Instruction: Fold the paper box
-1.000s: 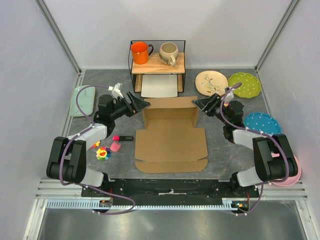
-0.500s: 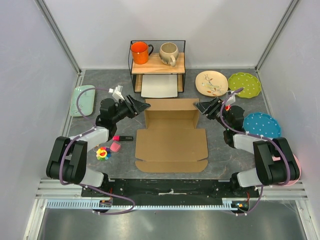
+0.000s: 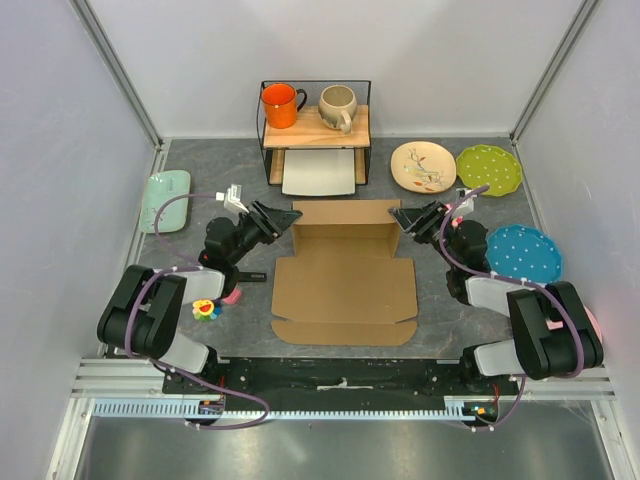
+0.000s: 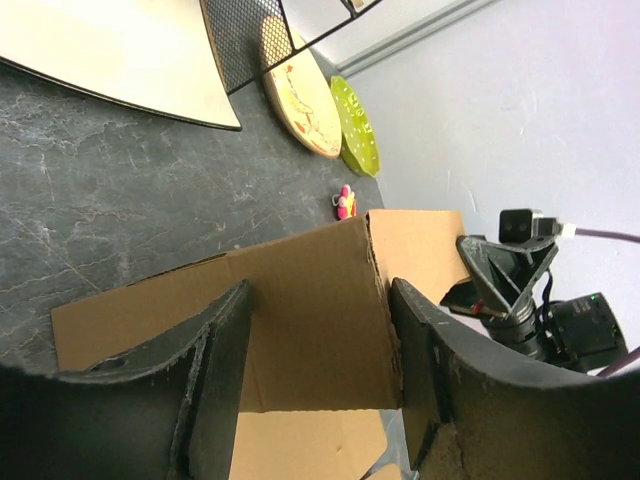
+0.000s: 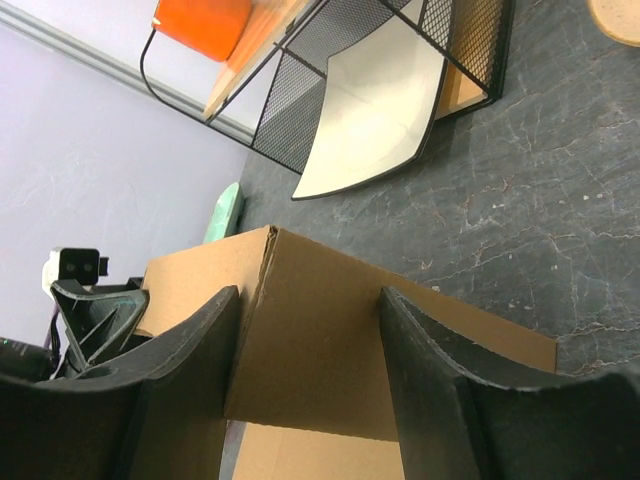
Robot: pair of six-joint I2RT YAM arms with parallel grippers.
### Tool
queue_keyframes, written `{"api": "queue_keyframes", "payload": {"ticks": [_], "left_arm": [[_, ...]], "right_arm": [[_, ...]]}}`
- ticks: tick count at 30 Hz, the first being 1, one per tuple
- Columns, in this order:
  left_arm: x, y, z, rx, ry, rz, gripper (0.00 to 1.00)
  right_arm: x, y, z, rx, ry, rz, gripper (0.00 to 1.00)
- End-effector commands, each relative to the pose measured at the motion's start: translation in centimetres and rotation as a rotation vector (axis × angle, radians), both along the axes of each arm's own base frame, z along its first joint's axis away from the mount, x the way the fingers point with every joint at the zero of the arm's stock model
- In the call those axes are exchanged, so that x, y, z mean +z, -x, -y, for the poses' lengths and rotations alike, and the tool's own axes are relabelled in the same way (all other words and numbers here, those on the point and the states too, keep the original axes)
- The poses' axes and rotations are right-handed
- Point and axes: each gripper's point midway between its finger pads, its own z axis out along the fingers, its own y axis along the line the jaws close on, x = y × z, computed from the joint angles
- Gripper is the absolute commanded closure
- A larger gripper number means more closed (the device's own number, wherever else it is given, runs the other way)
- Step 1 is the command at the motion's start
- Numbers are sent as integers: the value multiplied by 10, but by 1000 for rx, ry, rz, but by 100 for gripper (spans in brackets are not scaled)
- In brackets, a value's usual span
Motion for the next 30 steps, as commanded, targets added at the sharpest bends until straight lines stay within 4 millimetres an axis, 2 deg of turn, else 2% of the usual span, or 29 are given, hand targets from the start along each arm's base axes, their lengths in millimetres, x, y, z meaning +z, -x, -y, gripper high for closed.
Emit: {"api": "queue_keyframes", "payload": {"ticks": [1, 7, 9, 10, 11, 19, 22, 24, 26, 30], "left_arm": [[-143, 78, -6, -53, -164, -501, 66], [-155, 87, -8, -48, -174, -518, 67], [-157, 88, -9, -45, -173, -512, 68], [-160, 92, -11, -43, -174, -524, 68], [-162, 93, -12, -34, -176, -528, 68], [-172, 106, -12, -50, -193, -546, 68], [-166, 107, -11, -48, -172, -537, 68], [-161, 105, -12, -37, -171, -531, 68], [-160, 101, -14, -22, -189, -528, 68], [-150, 93, -17, 1, -220, -500, 67]], "right_arm": [[-166, 92, 16, -13, 217, -611, 44], [-200, 119, 10, -70, 187, -744, 43], [-212, 135, 12, -115, 143, -818, 44], [-211, 137, 7, -110, 121, -803, 44], [-215, 148, 8, -118, 113, -824, 44], [-218, 154, 5, -100, 190, -837, 30], [-217, 163, 5, -72, 206, -849, 25], [-208, 160, 3, -49, 208, -815, 20], [-196, 147, -1, -42, 223, -764, 18], [-155, 116, -8, -49, 226, -657, 13]]}}
